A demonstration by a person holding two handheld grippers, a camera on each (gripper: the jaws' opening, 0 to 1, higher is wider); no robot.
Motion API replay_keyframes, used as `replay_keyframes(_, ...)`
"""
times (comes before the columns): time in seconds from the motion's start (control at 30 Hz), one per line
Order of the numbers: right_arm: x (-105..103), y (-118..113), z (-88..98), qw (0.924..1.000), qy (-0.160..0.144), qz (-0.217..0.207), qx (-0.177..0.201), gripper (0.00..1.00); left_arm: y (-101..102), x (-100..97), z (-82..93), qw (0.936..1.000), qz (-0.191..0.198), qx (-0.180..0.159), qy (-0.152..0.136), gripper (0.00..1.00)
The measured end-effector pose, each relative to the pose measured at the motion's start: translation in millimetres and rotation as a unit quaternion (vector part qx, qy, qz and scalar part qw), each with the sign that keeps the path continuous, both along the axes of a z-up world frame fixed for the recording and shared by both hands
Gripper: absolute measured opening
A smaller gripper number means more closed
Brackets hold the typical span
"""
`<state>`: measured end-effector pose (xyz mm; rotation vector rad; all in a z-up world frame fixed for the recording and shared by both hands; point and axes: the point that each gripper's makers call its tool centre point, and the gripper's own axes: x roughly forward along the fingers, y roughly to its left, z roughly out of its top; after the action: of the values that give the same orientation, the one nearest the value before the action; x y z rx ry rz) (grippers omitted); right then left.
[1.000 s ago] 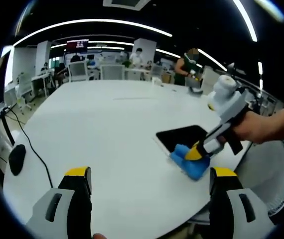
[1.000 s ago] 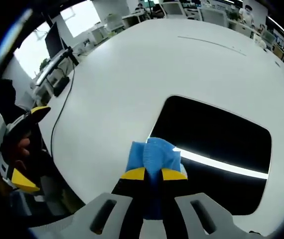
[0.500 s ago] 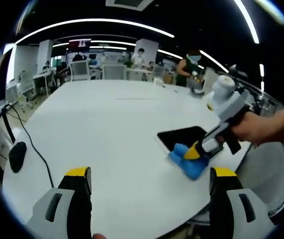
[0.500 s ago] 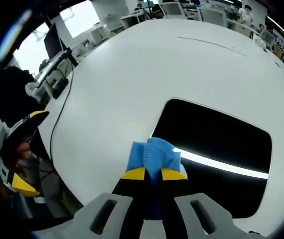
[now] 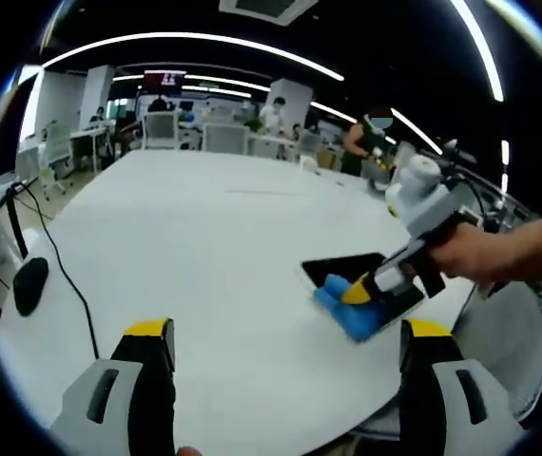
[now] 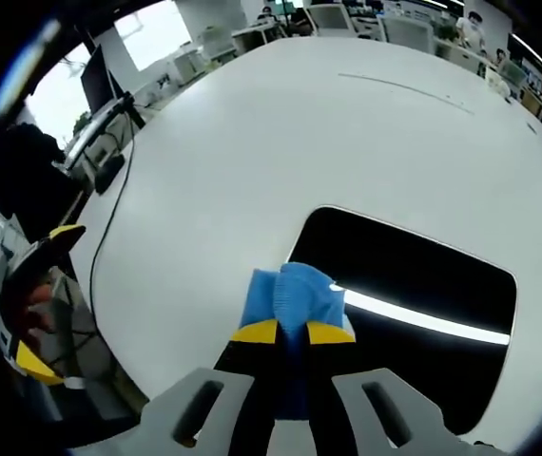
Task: Wipe the mirror surface with the cleaning cloth until all visible marks leave the cleaned area.
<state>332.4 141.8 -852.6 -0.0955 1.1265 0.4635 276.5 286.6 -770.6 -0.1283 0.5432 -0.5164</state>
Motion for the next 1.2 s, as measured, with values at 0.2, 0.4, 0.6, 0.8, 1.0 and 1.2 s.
replay_keyframes(0.2, 14, -2, -0.1, 1.0, 0.001, -0.002, 0.001, 0.03, 1, -0.2, -0.5, 0.9997, -0.009, 0.02, -0.01, 1.0)
replay_keyframes(0.4, 29, -1, 0.0, 1.0, 0.001, -0.001, 0.0, 0.03, 2, -0.8, -1.3, 0.9994, -0.017, 0.03, -0.01, 1.0)
replay_keyframes(0.6, 46, -1, -0.1, 1.0, -0.002, -0.001, -0.001, 0.03, 4, -0.5, -0.8, 0.9996, -0.011, 0.025, -0.005, 1.0)
replay_keyframes(0.8, 62, -2, -2.8, 1.0, -0.006, 0.003, -0.005, 0.03, 3, -2.2, -2.6, 0.9997, -0.011, 0.023, 0.001, 1.0)
replay_keyframes(1.0, 76, -2, -4.0, 1.0, -0.006, -0.001, 0.005, 0.03, 0, -1.0, 0.0, 0.9998, -0.01, 0.015, 0.0, 1.0)
replay_keyframes(1.2, 84, -3, -2.4, 0.9998, -0.006, -0.01, 0.013, 0.03, -1, 0.2, 2.0, 0.9999, -0.006, 0.011, -0.002, 1.0)
